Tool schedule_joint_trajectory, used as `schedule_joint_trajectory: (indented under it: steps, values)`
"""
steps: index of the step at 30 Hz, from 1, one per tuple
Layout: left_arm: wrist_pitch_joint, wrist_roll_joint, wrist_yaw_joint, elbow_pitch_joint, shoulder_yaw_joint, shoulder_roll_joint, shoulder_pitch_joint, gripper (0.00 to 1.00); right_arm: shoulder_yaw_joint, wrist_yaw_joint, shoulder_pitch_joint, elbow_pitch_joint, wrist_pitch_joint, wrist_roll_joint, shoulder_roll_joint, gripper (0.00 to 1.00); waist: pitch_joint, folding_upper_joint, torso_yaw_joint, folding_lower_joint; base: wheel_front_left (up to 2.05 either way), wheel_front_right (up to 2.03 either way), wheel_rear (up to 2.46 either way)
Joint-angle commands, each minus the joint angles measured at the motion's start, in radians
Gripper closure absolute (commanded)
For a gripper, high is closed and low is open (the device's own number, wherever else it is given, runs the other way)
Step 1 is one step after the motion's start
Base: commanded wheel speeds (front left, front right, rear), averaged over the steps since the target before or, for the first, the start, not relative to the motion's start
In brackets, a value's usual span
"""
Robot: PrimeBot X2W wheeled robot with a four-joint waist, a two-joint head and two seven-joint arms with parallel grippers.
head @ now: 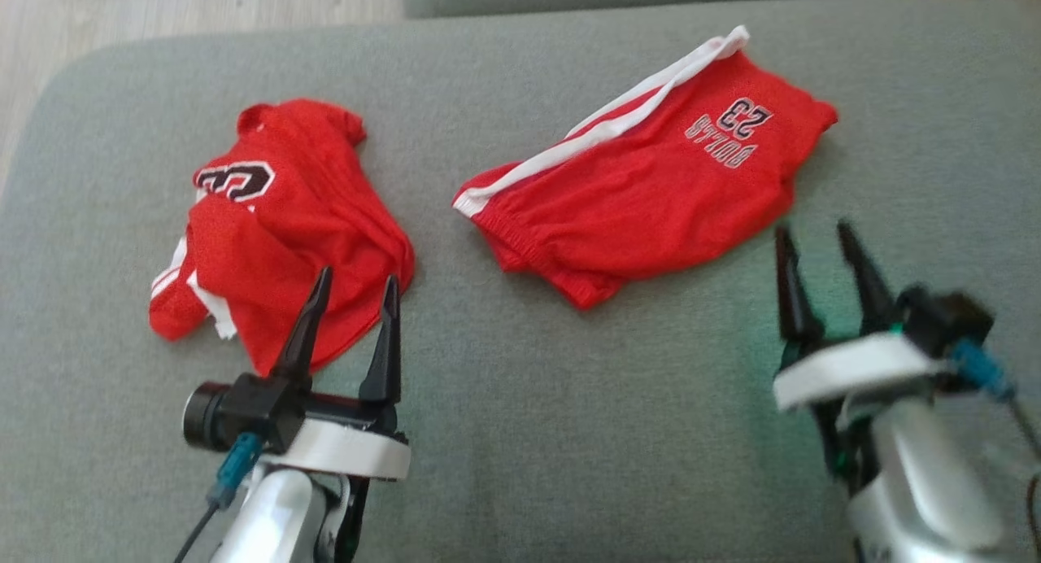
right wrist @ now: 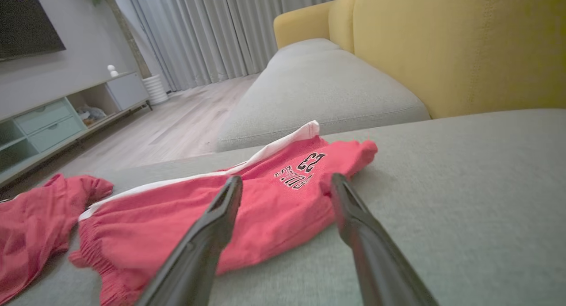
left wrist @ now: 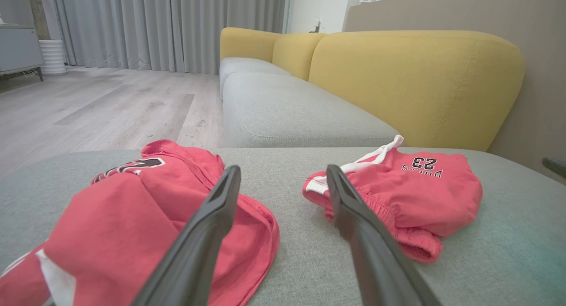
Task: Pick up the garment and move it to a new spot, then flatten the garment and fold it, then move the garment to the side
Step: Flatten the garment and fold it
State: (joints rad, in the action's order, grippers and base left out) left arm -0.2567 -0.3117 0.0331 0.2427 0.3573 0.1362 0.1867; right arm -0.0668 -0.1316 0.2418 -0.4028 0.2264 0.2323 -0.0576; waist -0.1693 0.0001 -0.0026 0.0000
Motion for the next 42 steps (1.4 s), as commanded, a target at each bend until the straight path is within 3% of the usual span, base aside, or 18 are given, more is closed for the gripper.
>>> schedule_joint_trajectory:
  steps: [1, 6, 12, 22, 30, 31, 32, 42]
  values:
    - [-0.005, 0.015, -0.011, -0.027, -0.044, -0.001, 0.062, 0.00, -0.003, 0.001, 0.082, 0.032, -0.021, -0.016, 0.007, 0.00, -0.035, -0.0001, 0.023, 0.0000, 0.00, 0.00, 0.00]
    - [-0.005, 0.043, -0.047, -0.020, -0.060, -0.026, 0.100, 0.00, 0.114, 0.001, 0.246, -0.026, -0.156, -0.066, 0.002, 0.00, -0.105, -0.0001, 0.065, 0.0000, 0.00, 0.00, 0.00]
    - [-0.005, 0.064, -0.082, -0.004, -0.069, -0.053, 0.136, 0.00, 0.311, 0.001, 0.461, -0.208, -0.312, -0.179, -0.026, 0.00, -0.173, -0.0001, 0.123, 0.0000, 0.00, 0.00, 0.00]
    - [-0.005, 0.074, -0.109, 0.016, -0.091, -0.079, 0.158, 0.00, 0.495, 0.001, 0.634, -0.484, -0.335, -0.420, -0.106, 0.00, -0.222, -0.0001, 0.190, 0.0000, 0.00, 0.00, 0.00]
    - [-0.005, 0.077, -0.119, 0.015, -0.098, -0.084, 0.165, 0.00, 0.513, 0.001, 0.708, -0.614, -0.357, -0.515, -0.119, 0.00, -0.246, -0.0001, 0.200, 0.0000, 0.00, 0.00, 0.00]
    - [-0.005, 0.078, -0.119, 0.015, -0.099, -0.085, 0.167, 0.00, 0.506, 0.001, 0.718, -0.637, -0.366, -0.519, -0.117, 0.40, -0.248, -0.0001, 0.199, 0.0000, 0.00, 0.00, 0.00]
    - [-0.005, 0.078, -0.120, 0.015, -0.101, -0.085, 0.168, 0.00, 0.495, 0.001, 0.727, -0.656, -0.364, -0.520, -0.115, 1.00, -0.249, -0.0001, 0.198, 0.0000, 0.00, 0.00, 0.00]
    - [-0.005, 0.087, -0.123, 0.026, -0.129, -0.086, 0.147, 0.00, 0.467, 0.001, 0.736, -0.745, -0.233, -0.455, -0.159, 1.00, -0.181, -0.0001, 0.140, 0.0000, 0.00, 0.00, 0.00]
